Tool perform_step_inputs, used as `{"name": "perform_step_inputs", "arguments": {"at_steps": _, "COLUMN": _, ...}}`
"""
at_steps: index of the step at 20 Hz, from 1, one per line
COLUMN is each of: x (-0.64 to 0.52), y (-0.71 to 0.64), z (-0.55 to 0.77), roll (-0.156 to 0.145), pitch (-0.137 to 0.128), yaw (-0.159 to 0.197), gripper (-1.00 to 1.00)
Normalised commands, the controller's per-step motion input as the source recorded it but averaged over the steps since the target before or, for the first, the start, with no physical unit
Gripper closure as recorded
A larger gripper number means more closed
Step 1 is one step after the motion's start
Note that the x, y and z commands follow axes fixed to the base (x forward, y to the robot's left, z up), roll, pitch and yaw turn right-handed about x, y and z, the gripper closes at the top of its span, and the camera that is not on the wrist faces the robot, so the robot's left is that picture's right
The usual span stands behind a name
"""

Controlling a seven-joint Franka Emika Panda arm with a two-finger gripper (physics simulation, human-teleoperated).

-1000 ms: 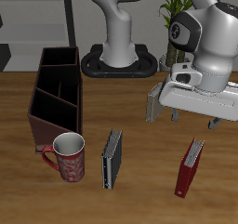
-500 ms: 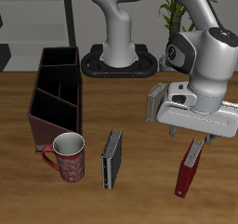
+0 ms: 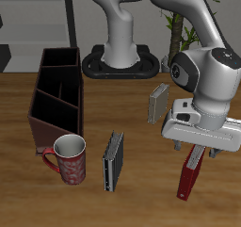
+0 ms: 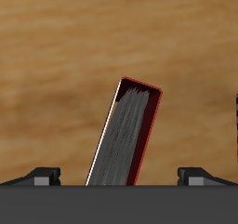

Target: Place the red book into the right desk caddy's right compartment

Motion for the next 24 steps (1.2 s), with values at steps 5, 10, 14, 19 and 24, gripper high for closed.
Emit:
{"name": "perform_step_inputs", "arguments": {"at_steps": 5, "x": 0.08, "y": -0.08, "z": -0.16, "roll": -0.021, "pitch": 0.022, "yaw": -0.014, "gripper": 1.0}}
{"name": "perform_step_inputs", "arguments": {"at_steps": 10, "x": 0.01, "y": -0.06, "z": 0.08, "roll": 0.0, "pitch": -0.008, "yaw": 0.004, "gripper": 1.0}}
{"name": "perform_step_inputs", "arguments": {"at_steps": 14, "x": -0.03, "y": -0.09, "z": 0.24, "roll": 0.023, "pitch": -0.022, "yaw": -0.005, "gripper": 1.0}}
{"name": "perform_step_inputs", "arguments": {"at_steps": 19, "x": -0.08, "y": -0.21, "z": 0.38, "roll": -0.02, "pitch": -0.02, "yaw": 0.013, "gripper": 1.0}}
{"name": "perform_step_inputs", "arguments": {"at_steps": 24, "x": -0.13, "y": -0.22, "z": 0.4, "roll": 0.008, "pitch": -0.033, "yaw": 0.031, "gripper": 1.0}}
